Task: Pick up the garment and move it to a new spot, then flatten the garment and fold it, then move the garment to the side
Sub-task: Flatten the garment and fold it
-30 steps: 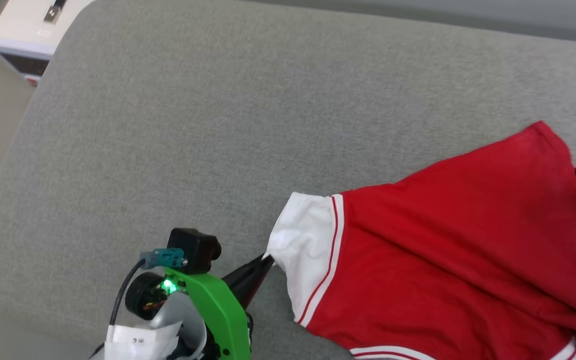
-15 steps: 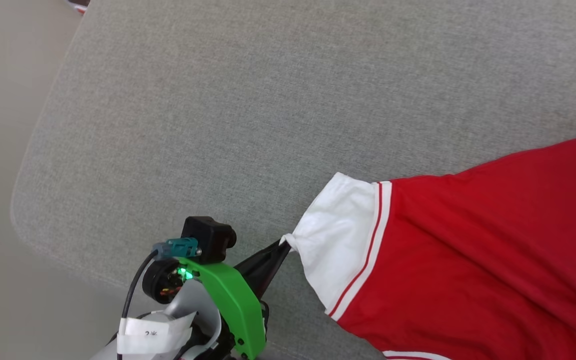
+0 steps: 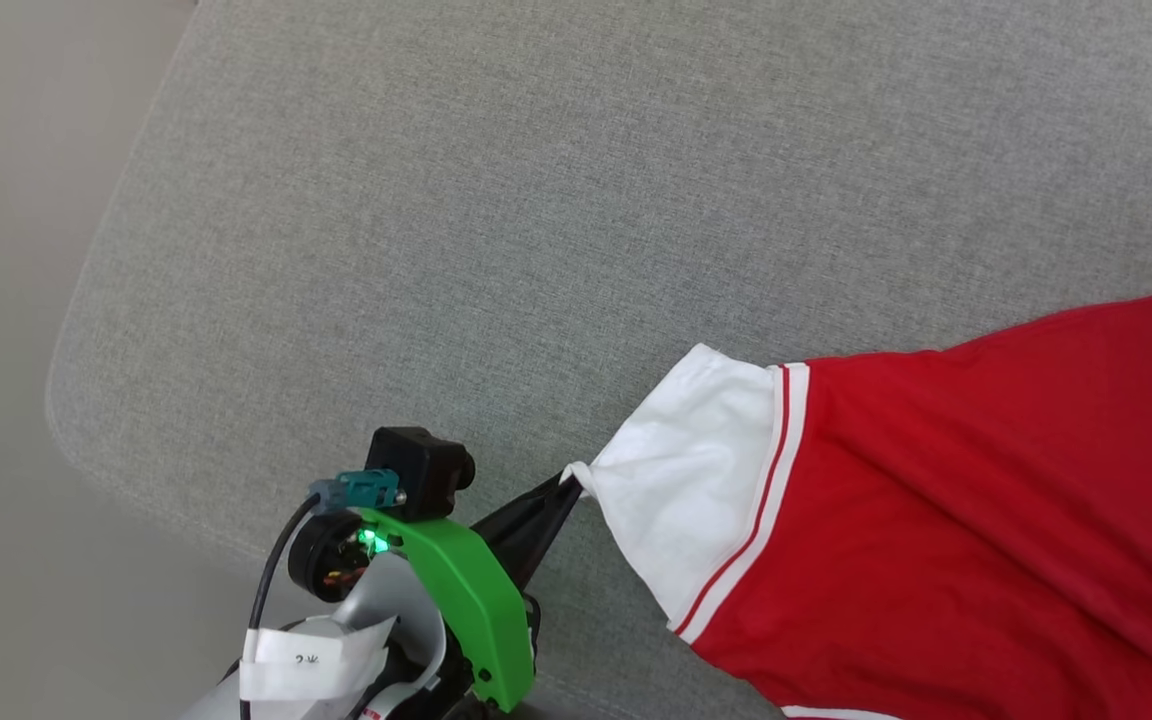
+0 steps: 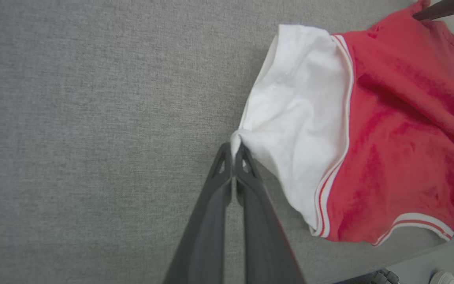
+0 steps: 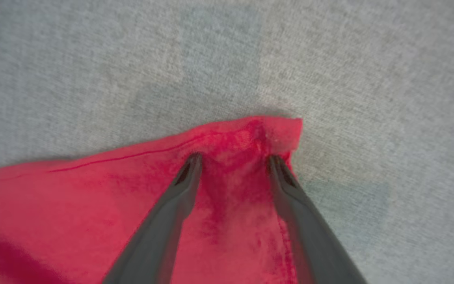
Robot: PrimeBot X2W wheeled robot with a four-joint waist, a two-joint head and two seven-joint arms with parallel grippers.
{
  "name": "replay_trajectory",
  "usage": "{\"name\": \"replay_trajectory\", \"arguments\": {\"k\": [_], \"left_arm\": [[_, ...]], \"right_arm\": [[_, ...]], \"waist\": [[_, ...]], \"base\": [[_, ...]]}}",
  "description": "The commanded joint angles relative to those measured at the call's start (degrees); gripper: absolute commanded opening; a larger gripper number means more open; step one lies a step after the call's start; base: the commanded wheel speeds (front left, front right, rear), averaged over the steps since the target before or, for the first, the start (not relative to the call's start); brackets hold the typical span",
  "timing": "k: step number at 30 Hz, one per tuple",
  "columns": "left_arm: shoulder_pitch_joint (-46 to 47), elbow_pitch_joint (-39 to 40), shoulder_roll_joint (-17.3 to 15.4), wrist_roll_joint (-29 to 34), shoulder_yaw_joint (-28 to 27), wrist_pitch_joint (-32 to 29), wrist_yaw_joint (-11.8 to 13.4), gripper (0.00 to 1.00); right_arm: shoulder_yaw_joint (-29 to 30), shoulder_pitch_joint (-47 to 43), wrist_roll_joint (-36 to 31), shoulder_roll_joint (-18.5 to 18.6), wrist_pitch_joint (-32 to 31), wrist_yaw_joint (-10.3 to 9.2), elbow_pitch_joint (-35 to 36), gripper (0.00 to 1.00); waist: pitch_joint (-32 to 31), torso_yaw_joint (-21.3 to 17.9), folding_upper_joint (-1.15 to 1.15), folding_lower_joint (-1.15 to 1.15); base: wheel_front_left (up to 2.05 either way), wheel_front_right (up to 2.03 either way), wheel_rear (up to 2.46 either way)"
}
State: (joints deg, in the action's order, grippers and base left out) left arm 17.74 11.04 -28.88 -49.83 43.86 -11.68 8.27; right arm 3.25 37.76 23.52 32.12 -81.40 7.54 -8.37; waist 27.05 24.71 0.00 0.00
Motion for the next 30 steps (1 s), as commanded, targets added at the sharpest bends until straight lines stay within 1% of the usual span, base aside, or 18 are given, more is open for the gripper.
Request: {"name": "replay_trajectory", "arguments": {"k": [1, 7, 13, 18, 23, 30], "left_arm": [[0.93, -0.32, 0.22, 0.2, -0.21, 0.3, -0.18, 0.0], [0.58, -0.73, -0.17, 0.0, -0.61, 0.62, 0.16, 0.0], [0.1, -0.64, -1.21, -0.25, -1.55, 0.89, 0.89, 0.0], [-0.42, 0.09, -2.99, -0.2, -3.2, 1.44, 2.13, 0.0], [-0.62, 1.54, -4.82, -0.18, -5.45, 2.24, 3.55, 0.0], [0.48, 3.45, -7.36, 0.65, -9.18, 3.87, 5.49, 0.0]], "right_arm": [[-1.04, -2.91, 0.71, -1.32, -0.03, -0.05, -1.59, 0.0], [-0.45, -2.91, 1.96, -2.06, 5.1, -0.05, -1.5, 0.0], [-1.61, -2.21, 4.37, -2.02, 13.15, -0.05, -1.54, 0.0], [-2.93, -2.35, 7.21, -1.25, 19.89, -0.05, -1.22, 0.0], [-4.19, -3.51, 9.74, 0.12, 25.32, -0.05, -0.24, 0.0], [-5.21, -6.24, 12.48, 1.74, 32.07, -0.05, 3.25, 0.0]], "waist": [[-0.29, -0.08, 0.0, 0.0], [-2.54, -0.98, 0.0, 0.0], [-6.53, -3.26, 0.0, 0.0], [-10.59, -6.26, 0.0, 0.0], [-14.09, -9.43, 0.0, 0.0], [-18.22, -13.84, 0.0, 0.0]], "base": [[0.0, 0.0, 0.0], [0.0, 0.0, 0.0], [0.0, 0.0, 0.0], [0.0, 0.0, 0.0], [0.0, 0.0, 0.0], [0.0, 0.0, 0.0]]}}
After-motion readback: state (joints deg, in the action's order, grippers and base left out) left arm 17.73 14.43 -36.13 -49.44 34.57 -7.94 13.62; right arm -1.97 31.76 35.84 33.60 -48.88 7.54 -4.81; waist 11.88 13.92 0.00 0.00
